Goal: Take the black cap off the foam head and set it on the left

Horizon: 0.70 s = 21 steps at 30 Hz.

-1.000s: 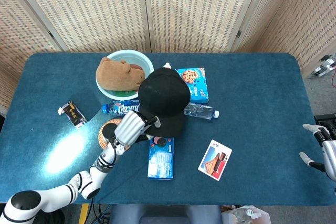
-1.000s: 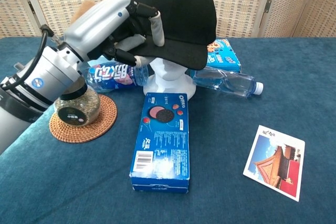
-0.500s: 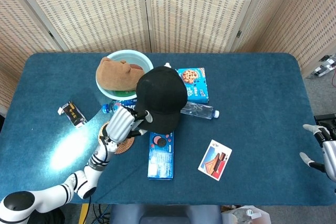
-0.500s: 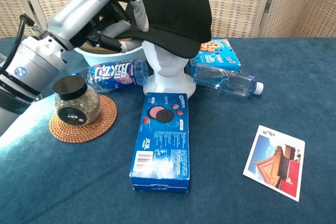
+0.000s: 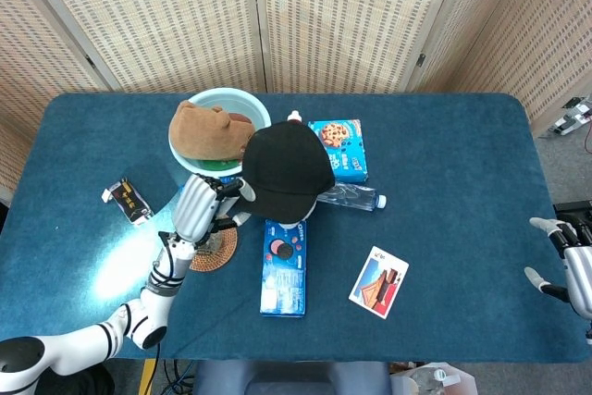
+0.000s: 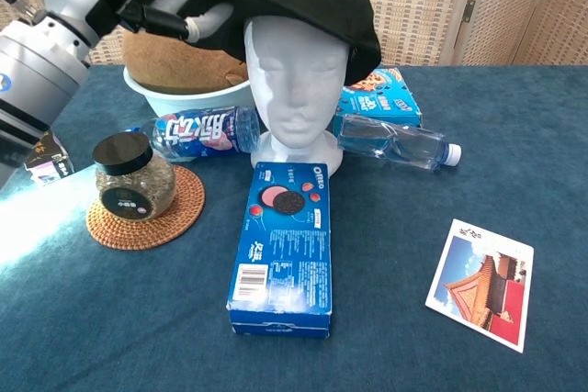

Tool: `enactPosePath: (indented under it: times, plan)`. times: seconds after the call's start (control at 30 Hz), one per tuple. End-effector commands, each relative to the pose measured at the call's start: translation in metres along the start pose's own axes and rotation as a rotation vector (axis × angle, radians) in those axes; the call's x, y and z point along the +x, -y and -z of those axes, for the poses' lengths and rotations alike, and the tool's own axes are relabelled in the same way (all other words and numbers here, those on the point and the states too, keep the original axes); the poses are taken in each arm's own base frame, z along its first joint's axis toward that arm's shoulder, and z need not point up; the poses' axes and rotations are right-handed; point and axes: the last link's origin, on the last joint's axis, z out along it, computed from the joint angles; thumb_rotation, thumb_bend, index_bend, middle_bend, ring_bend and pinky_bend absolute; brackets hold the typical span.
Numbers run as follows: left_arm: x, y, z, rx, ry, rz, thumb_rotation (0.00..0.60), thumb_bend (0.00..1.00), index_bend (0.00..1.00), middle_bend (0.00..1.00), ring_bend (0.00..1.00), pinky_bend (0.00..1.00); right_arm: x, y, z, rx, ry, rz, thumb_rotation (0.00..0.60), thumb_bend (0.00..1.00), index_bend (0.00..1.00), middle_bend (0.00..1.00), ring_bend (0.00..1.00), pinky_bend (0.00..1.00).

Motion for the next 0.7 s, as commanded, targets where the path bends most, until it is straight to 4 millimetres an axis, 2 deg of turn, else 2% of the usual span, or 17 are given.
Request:
enactPosePath:
  times: [0.03, 0.27, 0.7]
  plan:
    - [0.006, -0.002, -0.01, 0.002, -0.026, 0.012, 0.6, 0.34, 0.66, 1.0, 1.0, 1.0, 0.0, 0.0, 0.0, 0.0, 0.0, 0.0, 0.6, 0.18, 0.28, 0.31, 0.16, 0.22]
    - [0.02, -0.002, -0.03, 0.019, -0.086, 0.009, 0.6, 0.34, 0.66, 1.0, 1.0, 1.0, 0.0, -0.001, 0.0, -0.002, 0.0, -0.003, 0.6, 0.18, 0.28, 0.31, 0.16, 0.22]
    - [0.041, 0.01, -0.05, 0.09, -0.176, 0.022, 0.6, 0.34, 0.65, 1.0, 1.0, 1.0, -0.001, -0.002, 0.001, -0.001, 0.002, -0.009, 0.6, 0.18, 0.28, 0.31, 0.16, 0.22]
